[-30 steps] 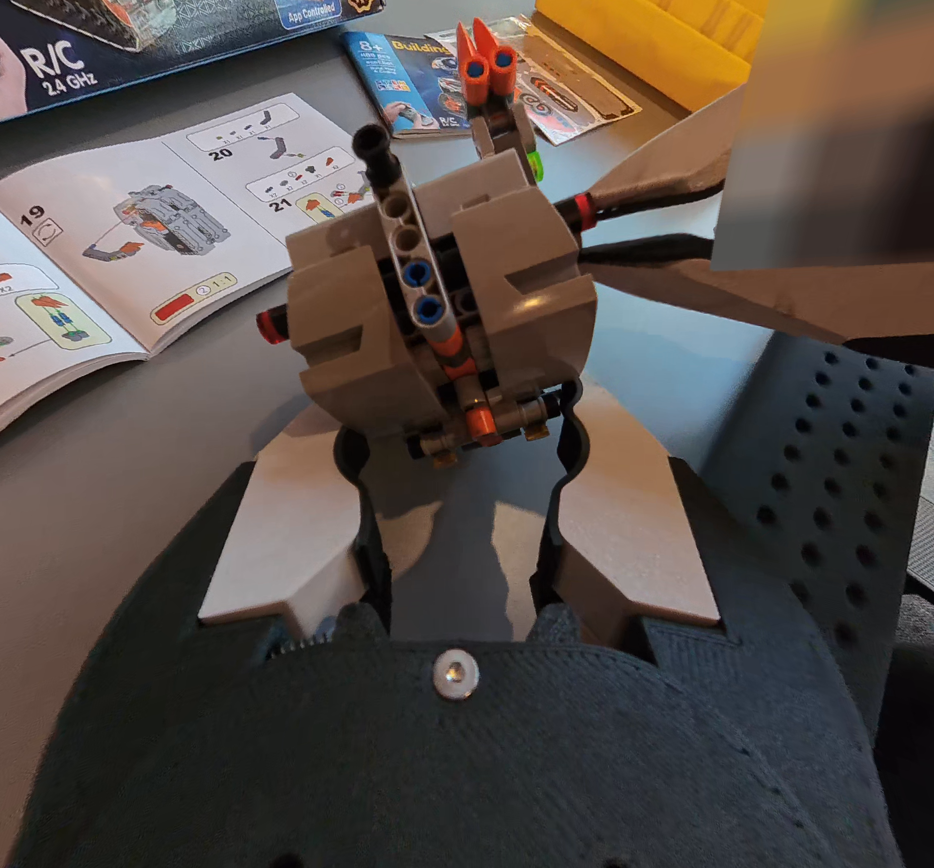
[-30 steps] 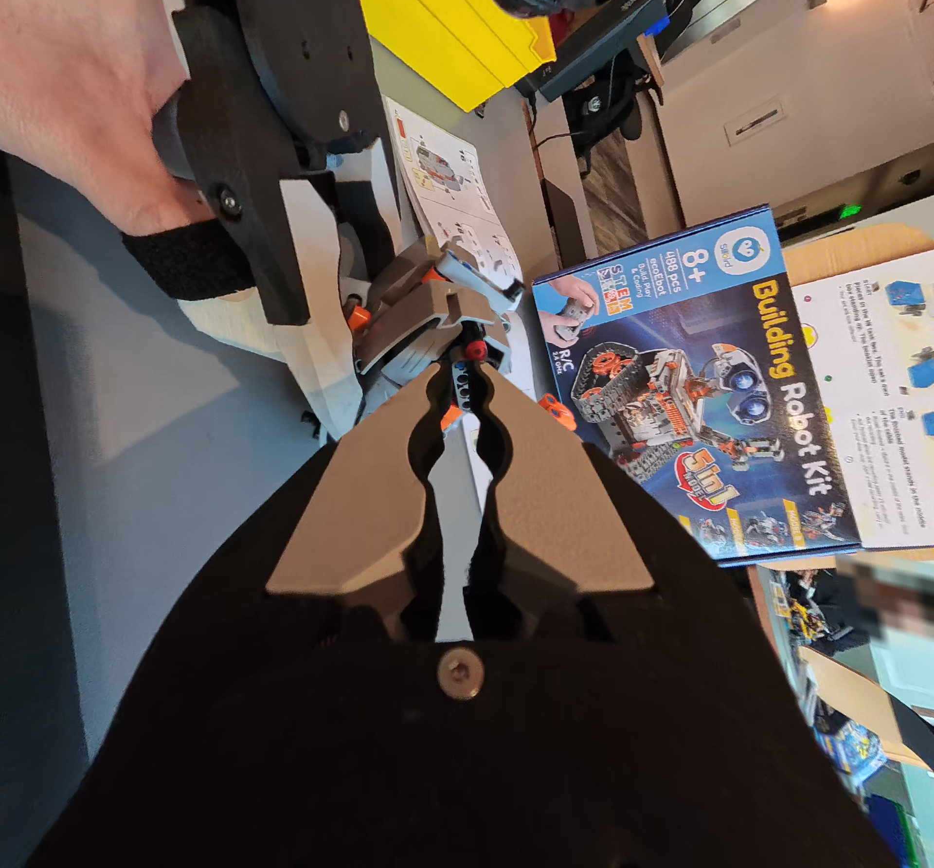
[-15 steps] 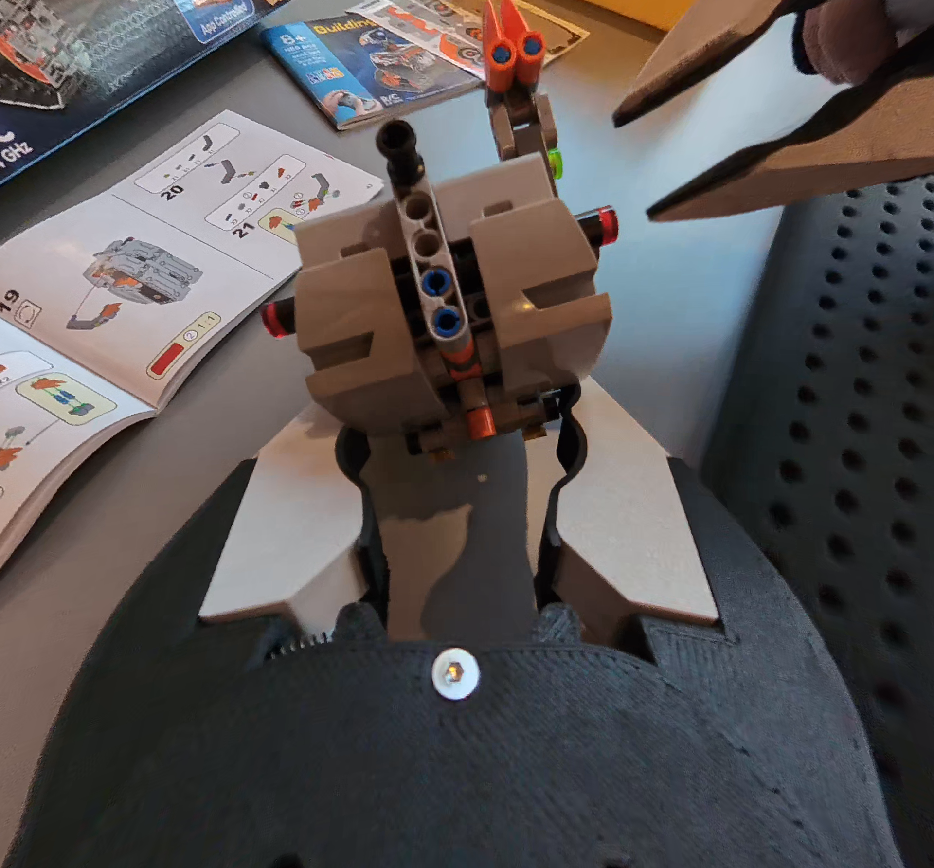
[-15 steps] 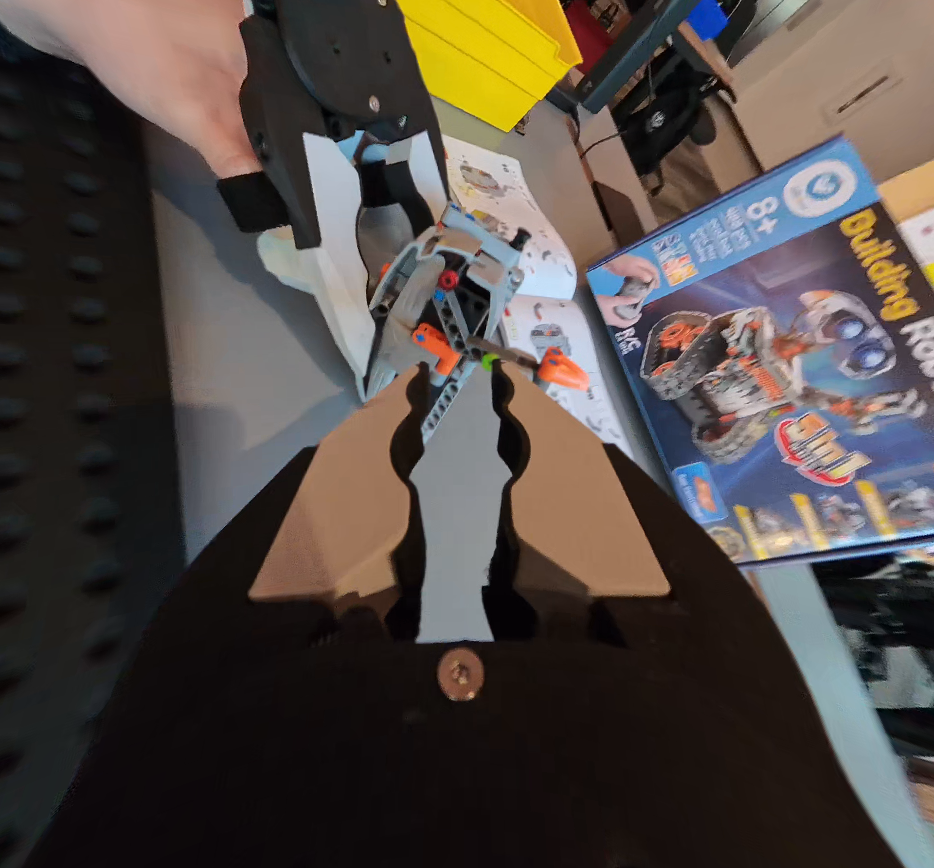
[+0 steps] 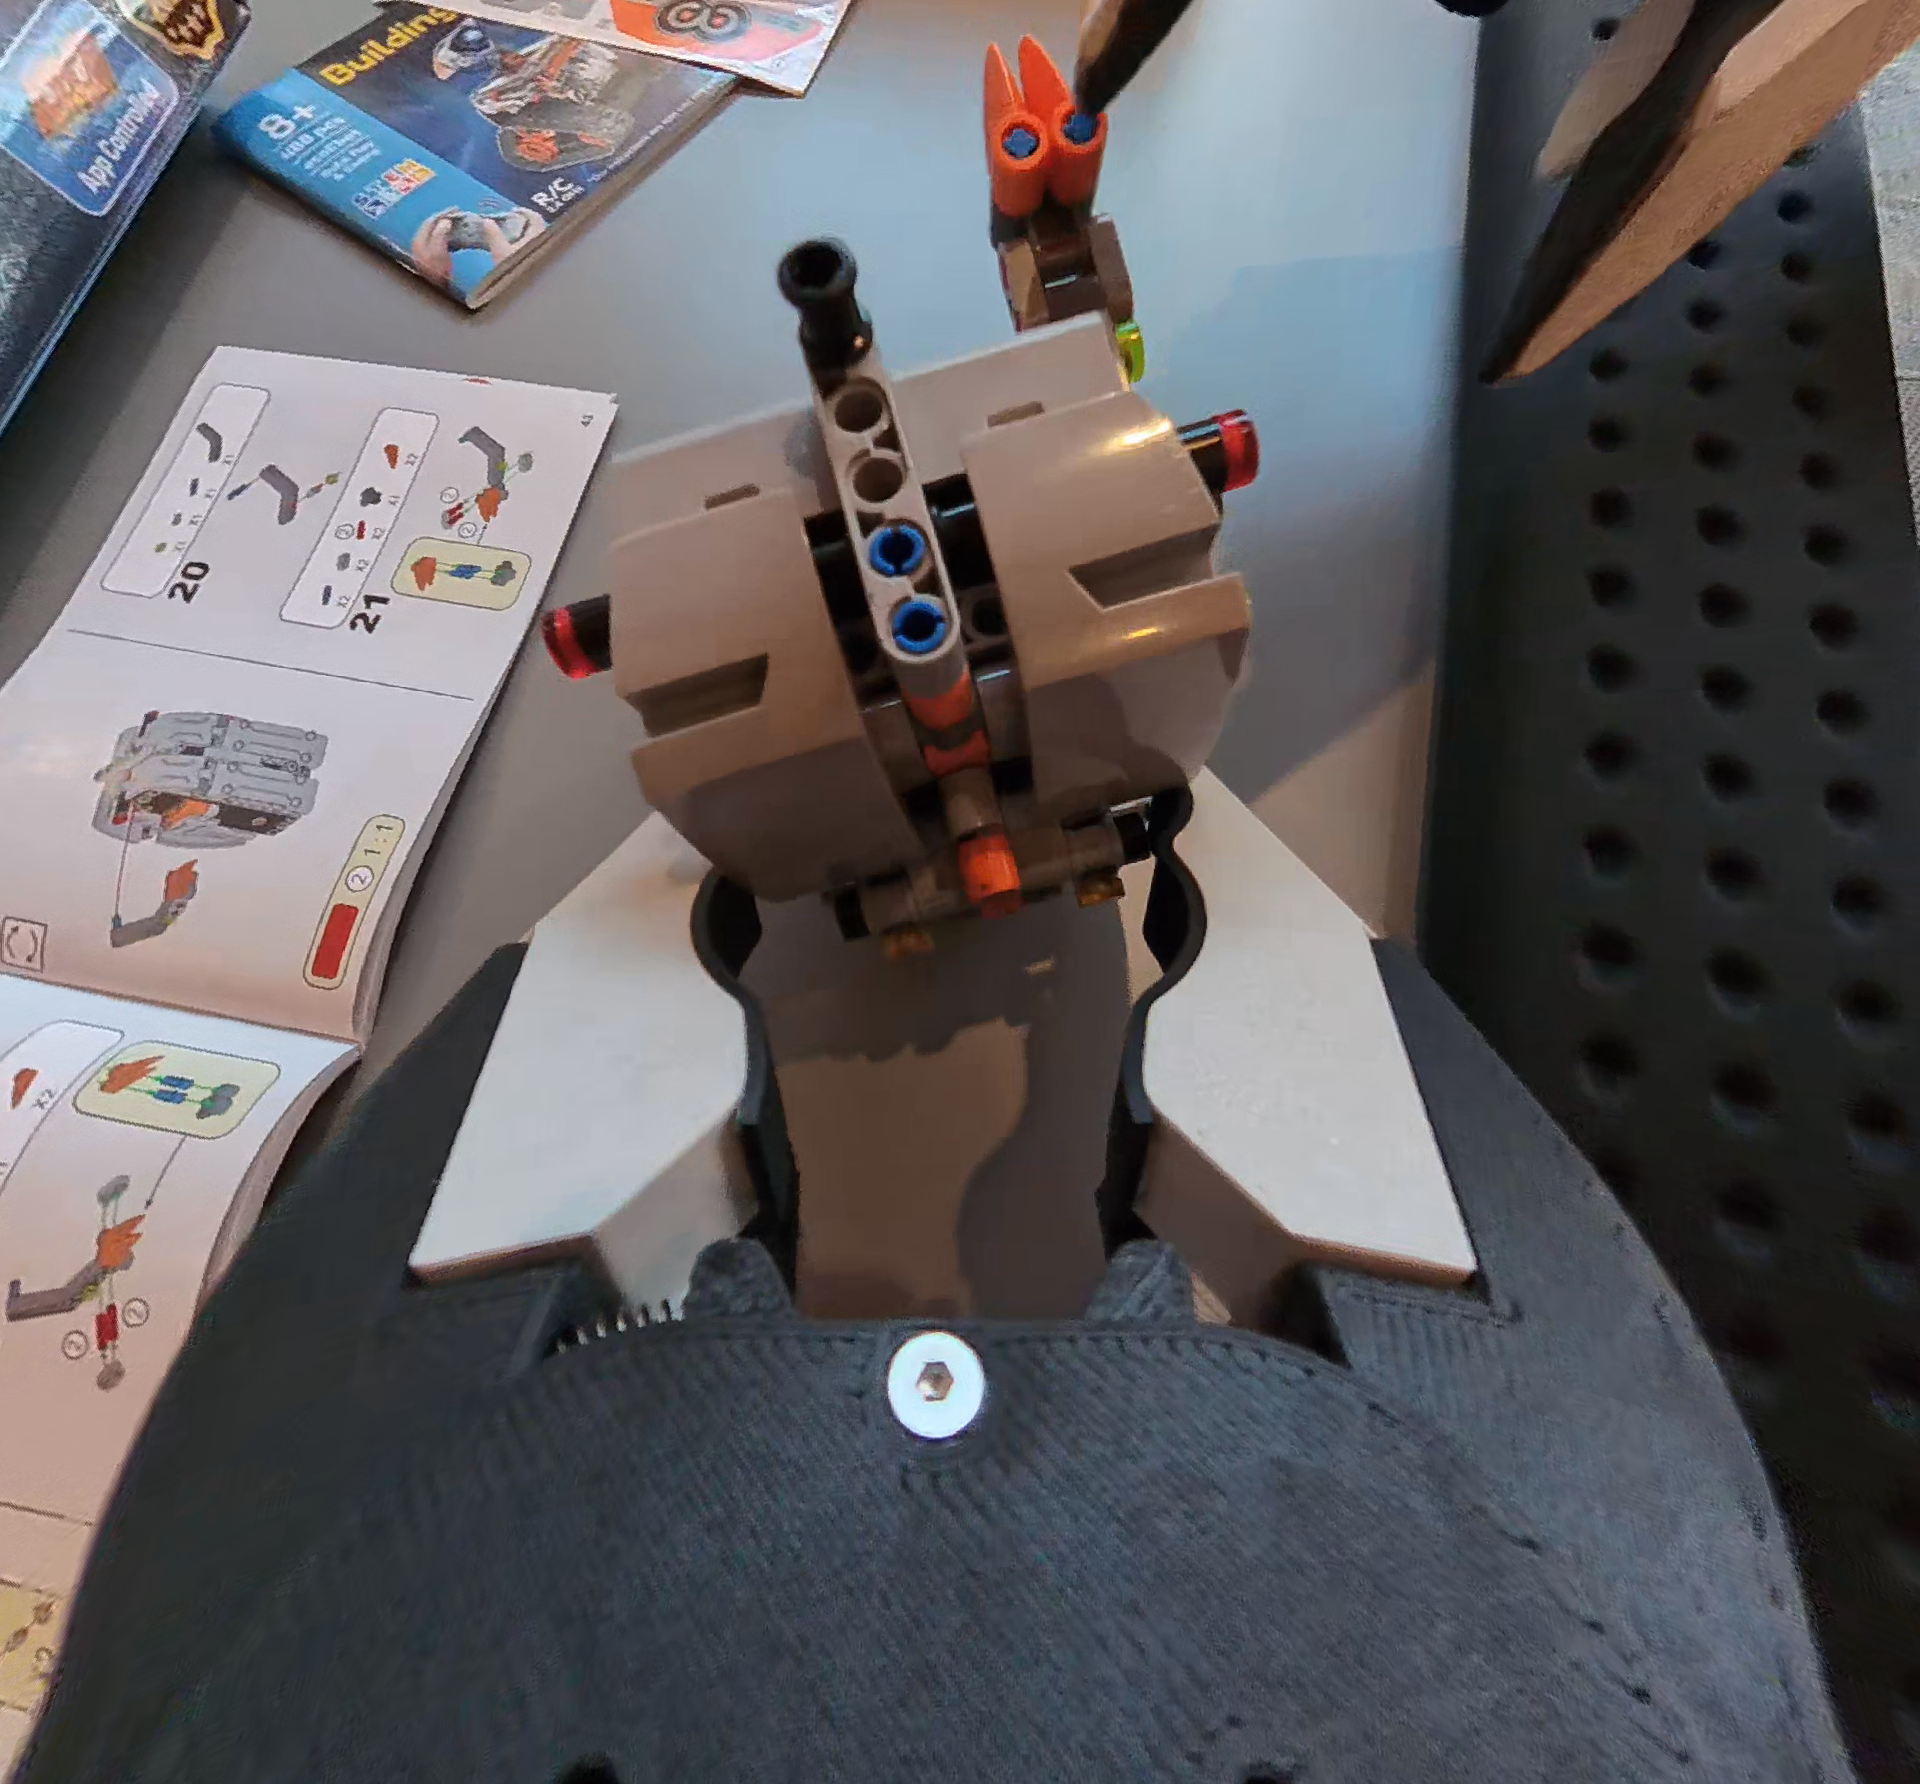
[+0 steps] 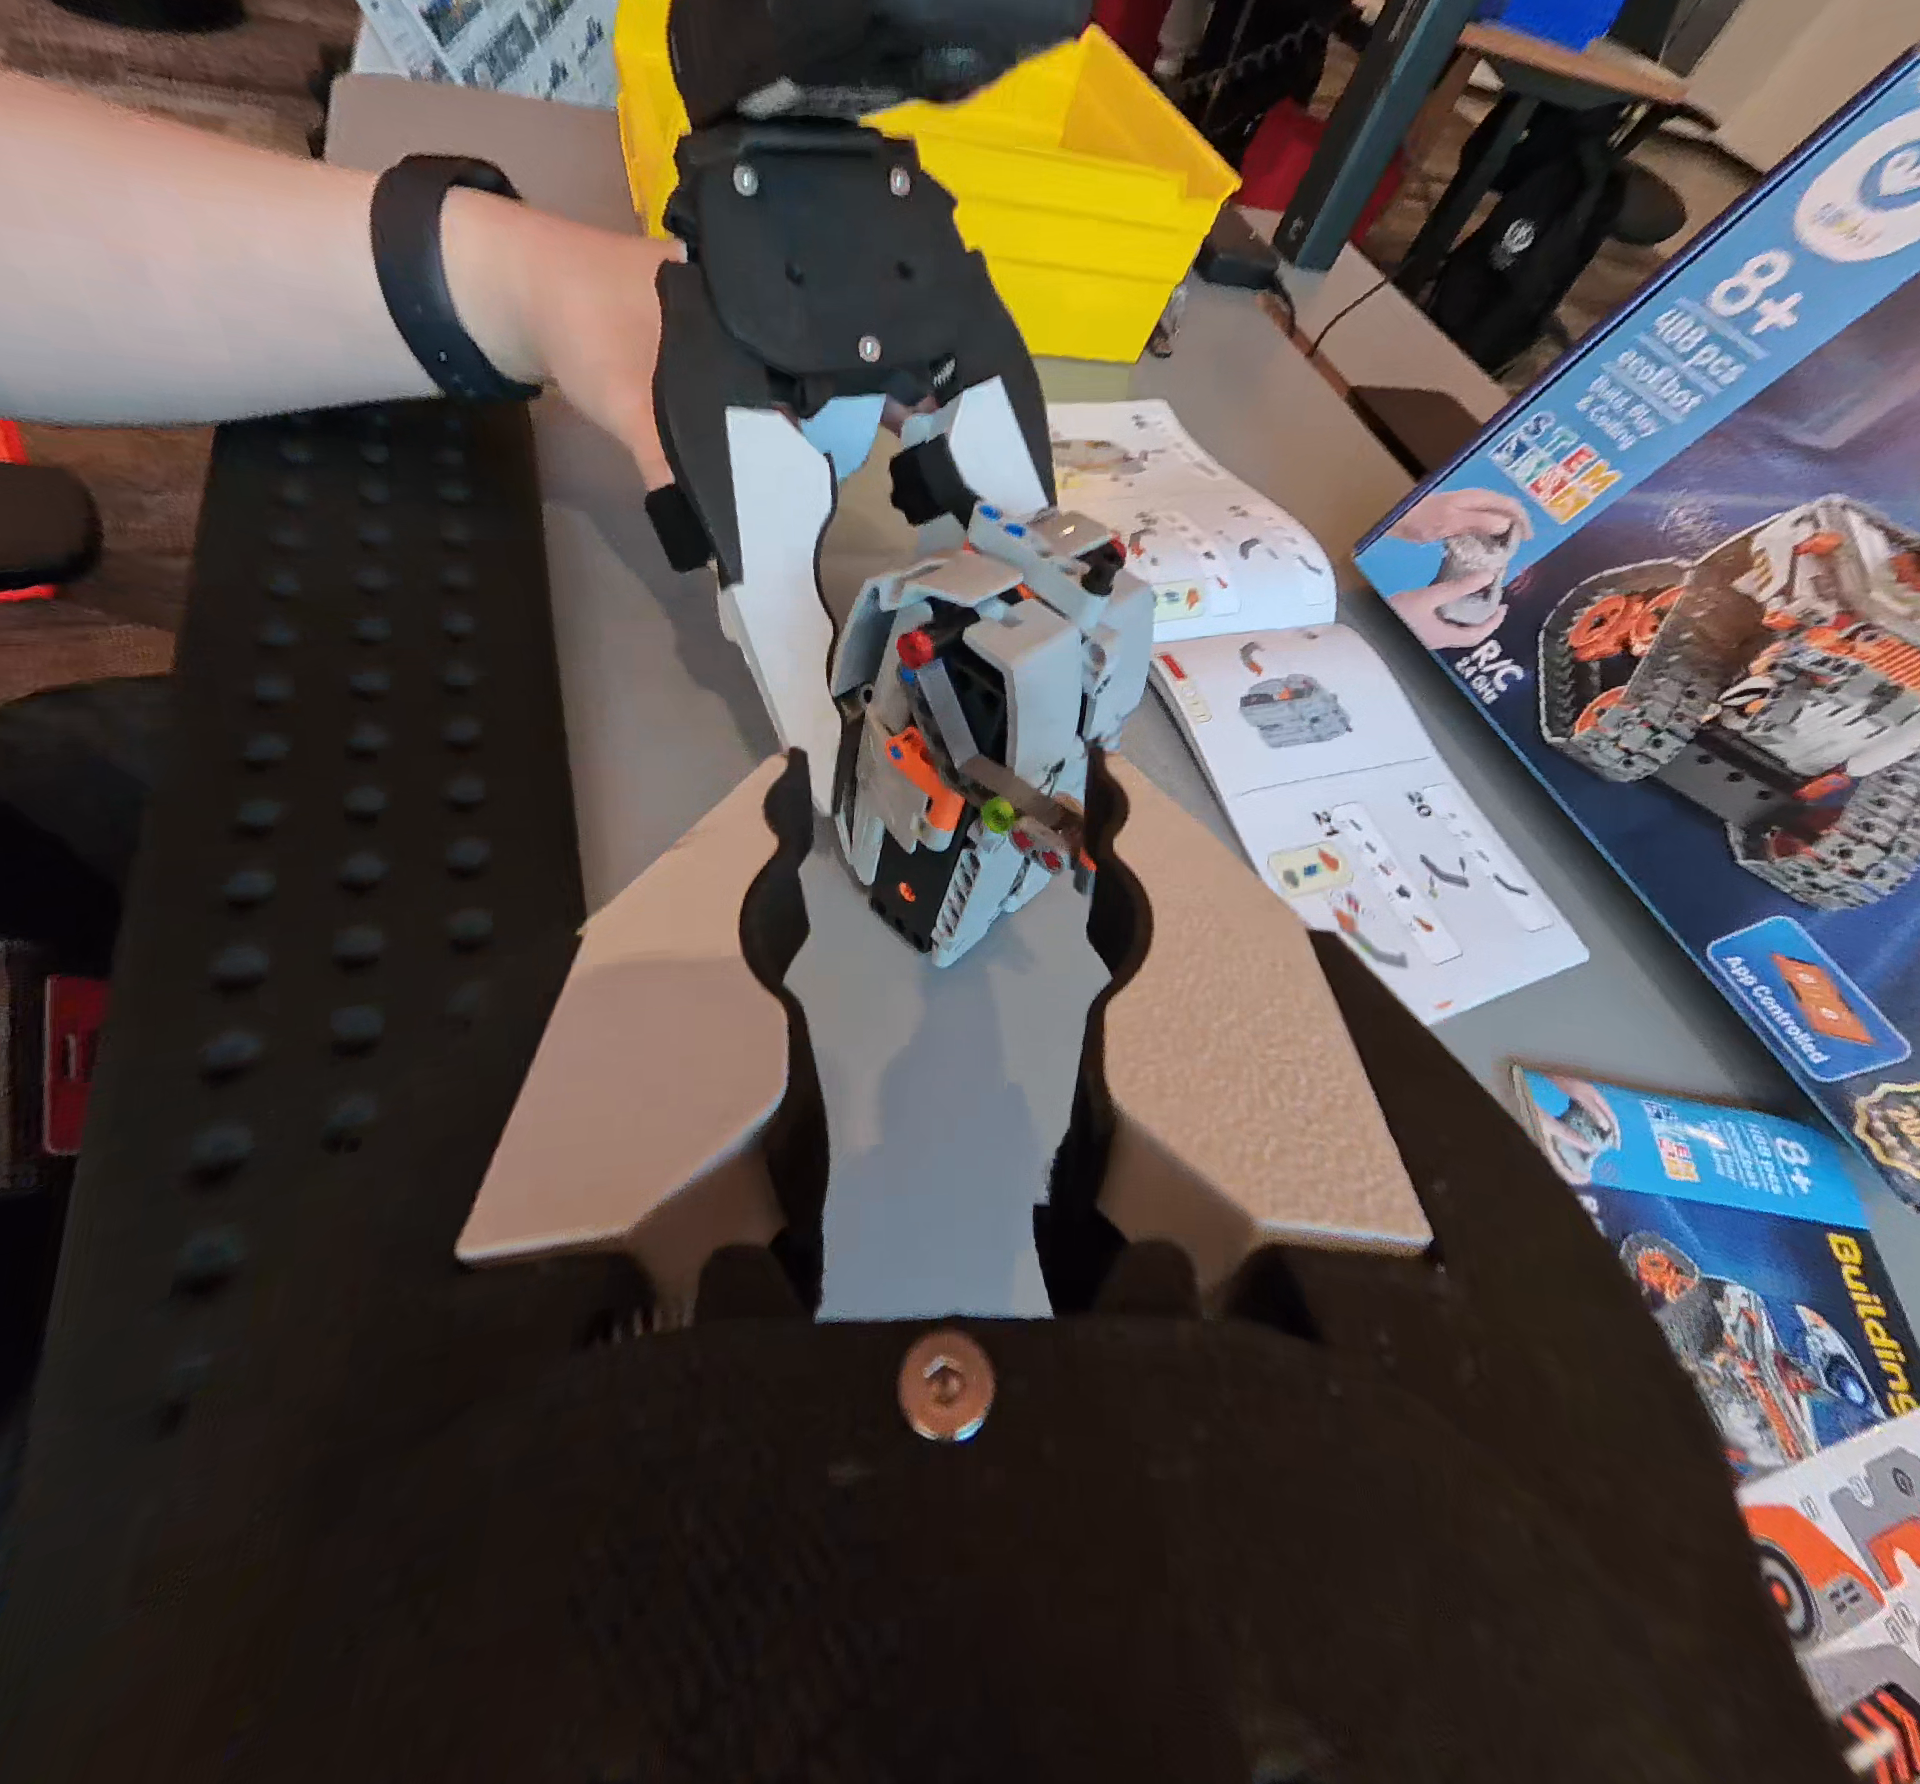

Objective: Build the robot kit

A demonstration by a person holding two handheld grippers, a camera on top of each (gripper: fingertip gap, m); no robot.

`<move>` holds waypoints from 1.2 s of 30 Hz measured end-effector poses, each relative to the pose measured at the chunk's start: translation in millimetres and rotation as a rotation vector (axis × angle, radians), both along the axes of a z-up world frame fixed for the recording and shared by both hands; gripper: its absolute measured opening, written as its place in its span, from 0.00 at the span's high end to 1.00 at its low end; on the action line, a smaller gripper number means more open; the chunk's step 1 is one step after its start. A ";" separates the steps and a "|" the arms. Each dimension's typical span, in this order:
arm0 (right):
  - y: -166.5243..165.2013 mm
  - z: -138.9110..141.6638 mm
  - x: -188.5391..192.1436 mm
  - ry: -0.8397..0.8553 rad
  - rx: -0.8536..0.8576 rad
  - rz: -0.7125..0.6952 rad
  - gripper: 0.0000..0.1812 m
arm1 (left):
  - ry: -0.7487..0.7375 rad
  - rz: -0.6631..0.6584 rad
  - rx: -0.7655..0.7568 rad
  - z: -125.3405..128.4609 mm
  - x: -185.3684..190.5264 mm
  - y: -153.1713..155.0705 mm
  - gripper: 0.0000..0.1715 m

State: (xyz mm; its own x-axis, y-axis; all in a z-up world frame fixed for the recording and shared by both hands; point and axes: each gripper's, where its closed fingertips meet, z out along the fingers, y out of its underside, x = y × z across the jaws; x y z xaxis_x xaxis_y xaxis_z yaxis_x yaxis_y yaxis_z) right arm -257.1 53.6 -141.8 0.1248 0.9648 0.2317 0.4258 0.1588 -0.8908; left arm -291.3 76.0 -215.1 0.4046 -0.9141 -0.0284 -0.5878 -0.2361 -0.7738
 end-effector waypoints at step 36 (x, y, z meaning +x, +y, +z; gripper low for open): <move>14.9 -0.4 -9.9 -0.071 0.043 0.113 0.59 | -0.373 0.042 0.012 40.2 -14.2 -15.4 0.43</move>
